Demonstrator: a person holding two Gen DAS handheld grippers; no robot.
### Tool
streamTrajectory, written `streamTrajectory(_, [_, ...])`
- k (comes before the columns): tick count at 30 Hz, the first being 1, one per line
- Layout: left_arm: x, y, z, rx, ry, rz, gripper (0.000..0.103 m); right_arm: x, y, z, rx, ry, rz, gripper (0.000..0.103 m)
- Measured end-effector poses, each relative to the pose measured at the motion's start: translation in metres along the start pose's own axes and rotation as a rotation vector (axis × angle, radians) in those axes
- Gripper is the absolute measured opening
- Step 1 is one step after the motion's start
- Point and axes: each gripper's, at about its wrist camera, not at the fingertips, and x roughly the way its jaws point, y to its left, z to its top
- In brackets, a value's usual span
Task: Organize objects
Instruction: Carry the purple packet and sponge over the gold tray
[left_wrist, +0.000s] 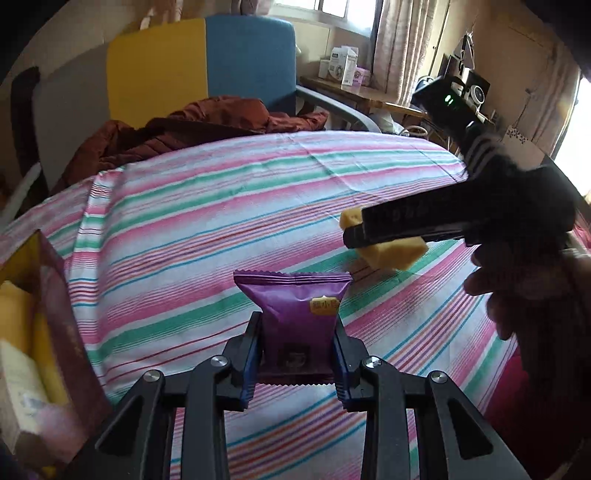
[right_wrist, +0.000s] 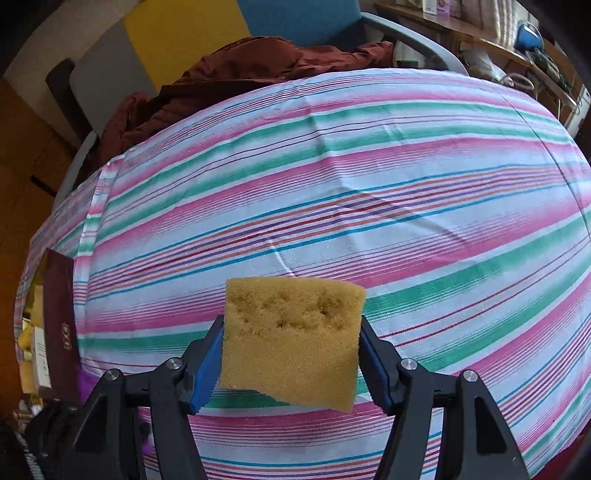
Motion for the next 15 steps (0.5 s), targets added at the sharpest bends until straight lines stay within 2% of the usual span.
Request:
streamTrajectory(6, [-0.033,0.007,-0.006,-0.017,-0.051,0.040,0.034,-0.002,0.013,0.000,-0.081,-0.036,-0.016,0.067])
streamTrajectory(15, [-0.066,0.021,-0.022,-0.046,-0.085,0.085,0.034,-0.009,0.026,-0.006,-0.174,-0.071,-0.010,0.067])
